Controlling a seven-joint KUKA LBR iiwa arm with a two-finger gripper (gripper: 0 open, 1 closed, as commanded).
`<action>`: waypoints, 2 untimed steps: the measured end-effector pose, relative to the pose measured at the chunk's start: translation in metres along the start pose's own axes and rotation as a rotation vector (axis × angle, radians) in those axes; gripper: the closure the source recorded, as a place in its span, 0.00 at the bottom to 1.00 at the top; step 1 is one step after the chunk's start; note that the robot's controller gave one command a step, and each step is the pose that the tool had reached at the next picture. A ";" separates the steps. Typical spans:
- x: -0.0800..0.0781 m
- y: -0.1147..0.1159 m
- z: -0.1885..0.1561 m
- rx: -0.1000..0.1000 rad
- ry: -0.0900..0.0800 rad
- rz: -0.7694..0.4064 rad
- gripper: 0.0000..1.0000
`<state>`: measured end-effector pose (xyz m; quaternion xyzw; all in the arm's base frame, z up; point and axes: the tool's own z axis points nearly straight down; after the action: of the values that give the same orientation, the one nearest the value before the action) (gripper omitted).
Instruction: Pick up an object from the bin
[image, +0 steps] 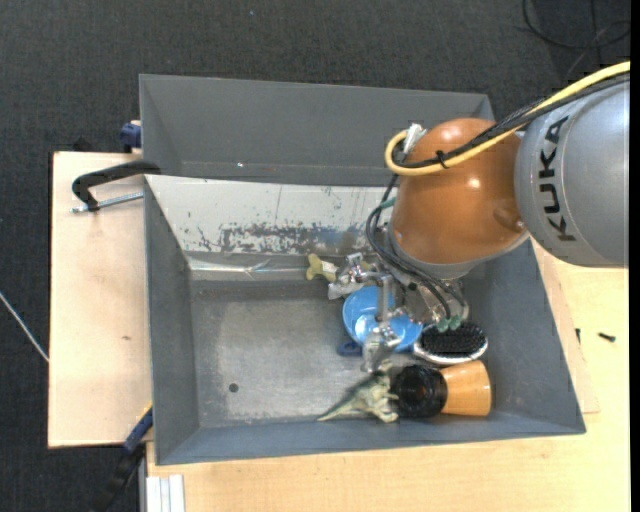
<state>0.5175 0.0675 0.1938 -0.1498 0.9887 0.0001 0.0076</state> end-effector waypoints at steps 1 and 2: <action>-0.011 -0.005 0.072 -0.001 0.019 0.388 0.00; 0.039 -0.057 0.070 -0.003 -0.001 0.264 0.00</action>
Offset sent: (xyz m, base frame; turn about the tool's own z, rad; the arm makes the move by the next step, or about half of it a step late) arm 0.0135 -0.0018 -0.0705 0.3889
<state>0.4976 0.0018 0.1231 -0.0182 0.9998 0.0025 0.0078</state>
